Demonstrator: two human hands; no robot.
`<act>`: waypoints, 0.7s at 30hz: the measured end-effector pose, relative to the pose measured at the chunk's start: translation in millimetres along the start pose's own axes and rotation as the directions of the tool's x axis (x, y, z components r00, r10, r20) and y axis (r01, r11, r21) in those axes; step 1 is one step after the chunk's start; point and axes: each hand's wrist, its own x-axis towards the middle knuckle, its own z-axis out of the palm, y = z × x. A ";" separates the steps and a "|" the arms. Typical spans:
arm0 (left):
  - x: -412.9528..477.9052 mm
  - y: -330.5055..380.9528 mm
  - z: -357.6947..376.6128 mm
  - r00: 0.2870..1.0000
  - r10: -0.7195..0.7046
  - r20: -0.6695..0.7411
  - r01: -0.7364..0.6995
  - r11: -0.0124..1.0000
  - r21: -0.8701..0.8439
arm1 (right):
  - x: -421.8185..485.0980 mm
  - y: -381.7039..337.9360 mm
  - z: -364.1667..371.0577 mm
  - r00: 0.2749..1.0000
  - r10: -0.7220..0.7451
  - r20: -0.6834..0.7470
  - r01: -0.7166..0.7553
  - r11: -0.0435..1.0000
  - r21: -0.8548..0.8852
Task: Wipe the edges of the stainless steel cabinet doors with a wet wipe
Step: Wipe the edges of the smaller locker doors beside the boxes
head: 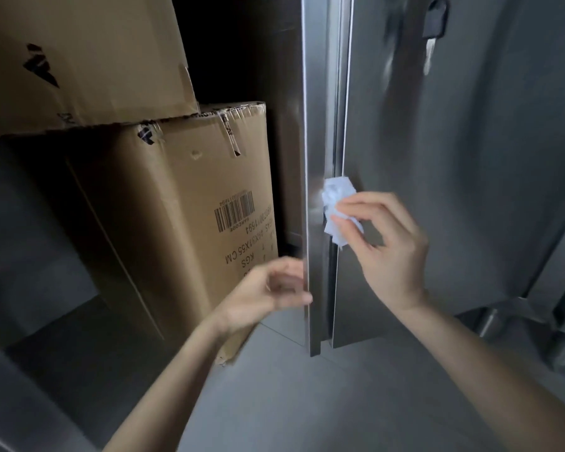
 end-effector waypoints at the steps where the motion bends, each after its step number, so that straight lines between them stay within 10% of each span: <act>1: 1.7 14.3 -5.9 0.997 0.060 -0.047 -0.063 0.996 -0.061 | -8.0 0.1 1.1 0.999 0.010 0.034 -0.010 1.000 0.010; 10: 57.5 122.7 -45.5 0.908 0.312 -0.280 -0.323 0.946 0.008 | -68.4 14.7 3.6 0.939 -0.063 0.338 0.059 0.998 0.021; 15: 60.7 125.3 -51.2 0.933 0.284 -0.221 -0.306 0.950 -0.069 | -16.3 6.5 4.0 0.979 -0.166 0.117 0.160 0.985 0.064; 21: 57.9 126.0 -48.5 0.916 0.327 -0.234 -0.346 0.937 -0.048 | -39.5 17.2 17.2 0.951 -0.221 0.215 0.226 0.974 0.003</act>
